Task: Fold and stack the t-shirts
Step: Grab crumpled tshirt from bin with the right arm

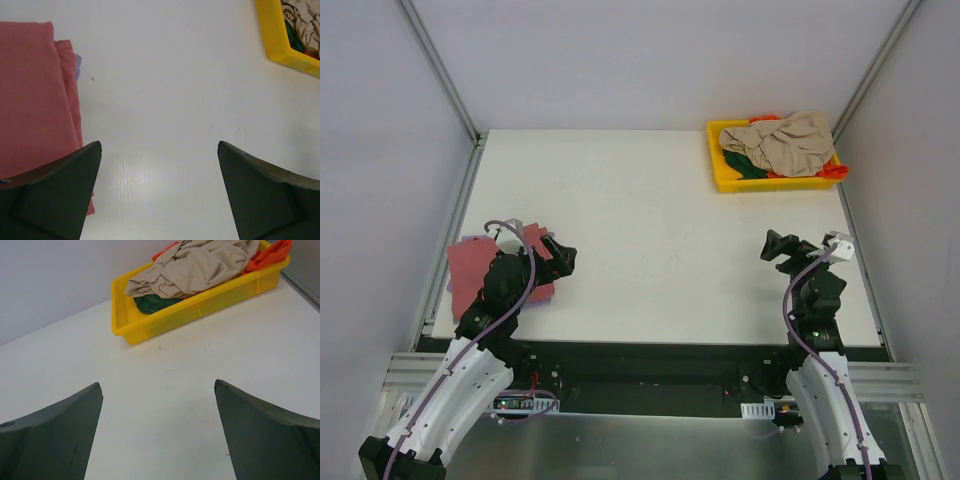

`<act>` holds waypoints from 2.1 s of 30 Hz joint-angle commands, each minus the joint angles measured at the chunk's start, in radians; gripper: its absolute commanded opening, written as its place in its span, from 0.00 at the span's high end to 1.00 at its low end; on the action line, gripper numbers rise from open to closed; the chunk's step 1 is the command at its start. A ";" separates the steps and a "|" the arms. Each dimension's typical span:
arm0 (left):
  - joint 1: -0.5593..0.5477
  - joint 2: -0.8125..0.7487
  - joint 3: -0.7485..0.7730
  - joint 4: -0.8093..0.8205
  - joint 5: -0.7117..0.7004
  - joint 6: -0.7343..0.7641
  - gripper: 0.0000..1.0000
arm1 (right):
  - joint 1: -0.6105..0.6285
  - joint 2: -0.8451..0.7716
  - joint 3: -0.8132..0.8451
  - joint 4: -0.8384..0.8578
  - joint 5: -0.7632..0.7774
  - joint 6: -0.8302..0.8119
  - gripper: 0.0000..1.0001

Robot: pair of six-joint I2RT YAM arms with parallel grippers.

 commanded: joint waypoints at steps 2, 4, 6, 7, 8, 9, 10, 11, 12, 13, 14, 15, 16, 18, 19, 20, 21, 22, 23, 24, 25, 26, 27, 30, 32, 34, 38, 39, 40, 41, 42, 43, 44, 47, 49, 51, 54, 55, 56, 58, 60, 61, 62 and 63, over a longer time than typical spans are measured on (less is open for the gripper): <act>0.009 0.009 0.006 0.031 -0.026 -0.007 0.01 | -0.003 0.048 0.039 0.034 -0.032 0.011 0.04; 0.008 0.015 0.008 0.031 -0.032 0.001 0.01 | -0.003 0.094 0.071 0.023 -0.073 -0.018 0.04; 0.009 0.023 0.020 0.033 -0.050 0.013 0.01 | -0.003 0.147 0.120 -0.001 -0.111 -0.058 0.04; 0.009 0.024 0.025 0.033 -0.050 0.014 0.01 | -0.003 0.187 0.152 -0.038 -0.124 -0.096 0.04; 0.009 0.031 0.029 0.034 -0.044 0.010 0.01 | -0.003 0.226 0.203 -0.097 -0.118 -0.109 0.04; 0.009 0.034 0.032 0.039 -0.038 0.007 0.01 | -0.003 0.282 0.253 -0.149 -0.078 -0.097 0.04; 0.009 0.040 0.033 0.050 -0.031 0.007 0.01 | -0.003 0.336 0.330 -0.200 -0.043 -0.082 0.04; 0.009 0.044 0.033 0.062 -0.029 0.002 0.01 | -0.003 0.417 0.390 -0.239 -0.001 -0.072 0.04; 0.009 0.058 0.033 0.077 -0.027 -0.001 0.01 | -0.003 0.480 0.434 -0.260 0.031 -0.037 0.04; 0.009 0.064 0.033 0.094 -0.024 0.005 0.01 | -0.001 0.535 0.491 -0.276 0.060 -0.022 0.04; 0.009 0.080 0.029 0.109 -0.023 0.008 0.01 | -0.003 0.604 0.555 -0.292 0.089 -0.020 0.04; 0.008 0.092 0.020 0.131 -0.024 0.013 0.01 | -0.003 0.672 0.620 -0.318 0.106 -0.031 0.04; 0.009 0.103 0.005 0.166 -0.024 0.014 0.01 | -0.003 0.756 0.704 -0.361 0.126 -0.040 0.04; 0.009 0.127 -0.026 0.231 -0.027 0.011 0.01 | -0.003 0.917 0.876 -0.472 0.165 -0.055 0.04; 0.009 0.139 -0.024 0.240 -0.026 0.010 0.01 | -0.003 0.997 0.965 -0.512 0.200 -0.052 0.03; 0.009 0.152 -0.017 0.244 -0.021 0.010 0.01 | -0.003 1.073 1.036 -0.553 0.236 -0.039 0.03; 0.009 0.161 -0.015 0.245 -0.015 0.014 0.01 | -0.003 1.132 1.124 -0.562 0.258 -0.045 0.03; 0.009 0.170 -0.014 0.248 -0.011 0.022 0.01 | -0.004 1.216 1.186 -0.561 0.278 -0.061 0.04; 0.009 0.178 -0.017 0.249 -0.009 0.030 0.01 | -0.006 1.285 1.249 -0.563 0.293 -0.063 0.04; 0.009 0.181 -0.018 0.249 -0.012 0.036 0.01 | -0.007 1.348 1.335 -0.584 0.315 -0.097 0.04; 0.011 0.184 -0.023 0.248 -0.021 0.040 0.01 | -0.009 1.422 1.414 -0.627 0.354 -0.098 0.04; 0.011 0.185 -0.024 0.248 -0.039 0.040 0.01 | -0.010 1.480 1.505 -0.685 0.394 -0.079 0.03; 0.011 0.187 -0.026 0.249 -0.055 0.040 0.01 | -0.016 1.537 1.574 -0.723 0.445 -0.045 0.03; 0.011 0.195 -0.027 0.257 -0.090 0.047 0.01 | -0.048 1.646 1.663 -0.712 0.441 -0.008 0.03; 0.011 0.199 -0.023 0.255 -0.096 0.051 0.01 | -0.073 1.715 1.735 -0.698 0.349 0.024 0.02; 0.011 0.202 -0.020 0.258 -0.095 0.060 0.01 | -0.093 1.784 1.806 -0.725 0.266 0.072 0.05; 0.011 0.201 -0.027 0.255 -0.130 0.065 0.01 | -0.118 1.856 1.814 -0.704 0.203 0.178 0.19; 0.011 0.198 -0.030 0.254 -0.148 0.060 0.01 | -0.121 1.870 1.812 -0.675 0.174 0.167 0.31; 0.011 0.201 -0.032 0.255 -0.162 0.056 0.01 | -0.124 1.883 1.823 -0.665 0.162 0.159 0.43; 0.012 0.202 -0.033 0.255 -0.173 0.054 0.01 | -0.124 1.893 1.844 -0.667 0.163 0.153 0.53; 0.011 0.205 -0.033 0.255 -0.176 0.054 0.01 | -0.124 1.902 1.866 -0.667 0.154 0.136 0.66; 0.012 0.208 -0.030 0.254 -0.175 0.056 0.01 | -0.124 1.904 1.886 -0.671 0.143 0.124 0.76; 0.012 0.210 -0.029 0.251 -0.170 0.056 0.01 | -0.124 1.898 1.909 -0.676 0.133 0.110 0.92; 0.012 0.207 -0.024 0.245 -0.162 0.059 0.01 | -0.124 1.831 1.915 -0.673 0.108 0.074 0.99; 0.011 0.201 -0.026 0.240 -0.147 0.057 0.01 | -0.122 1.757 1.902 -0.681 0.093 0.041 0.99; 0.012 0.189 -0.030 0.240 -0.133 0.054 0.01 | -0.119 1.656 1.856 -0.673 0.085 0.017 0.99; 0.012 0.193 -0.027 0.229 -0.118 0.050 0.01 | -0.098 1.498 1.751 -0.620 0.054 -0.023 0.99; 0.012 0.195 -0.024 0.223 -0.106 0.050 0.01 | -0.089 1.446 1.727 -0.612 0.050 -0.043 0.99; 0.012 0.195 -0.023 0.222 -0.095 0.050 0.01 | -0.075 1.398 1.711 -0.612 0.051 -0.054 0.99; 0.012 0.195 -0.018 0.214 -0.083 0.048 0.01 | -0.058 1.308 1.687 -0.609 0.050 -0.063 0.99; 0.012 0.195 -0.020 0.203 -0.084 0.036 0.01 | -0.013 1.214 1.650 -0.583 0.051 -0.114 0.99; 0.012 0.196 -0.020 0.197 -0.089 0.031 0.01 | 0.009 1.170 1.633 -0.560 0.056 -0.126 0.99; 0.011 0.198 -0.014 0.189 -0.087 0.030 0.01 | 0.029 1.119 1.615 -0.543 0.062 -0.134 0.99; 0.011 0.199 -0.010 0.183 -0.081 0.027 0.01 | 0.052 1.076 1.610 -0.534 0.057 -0.137 0.99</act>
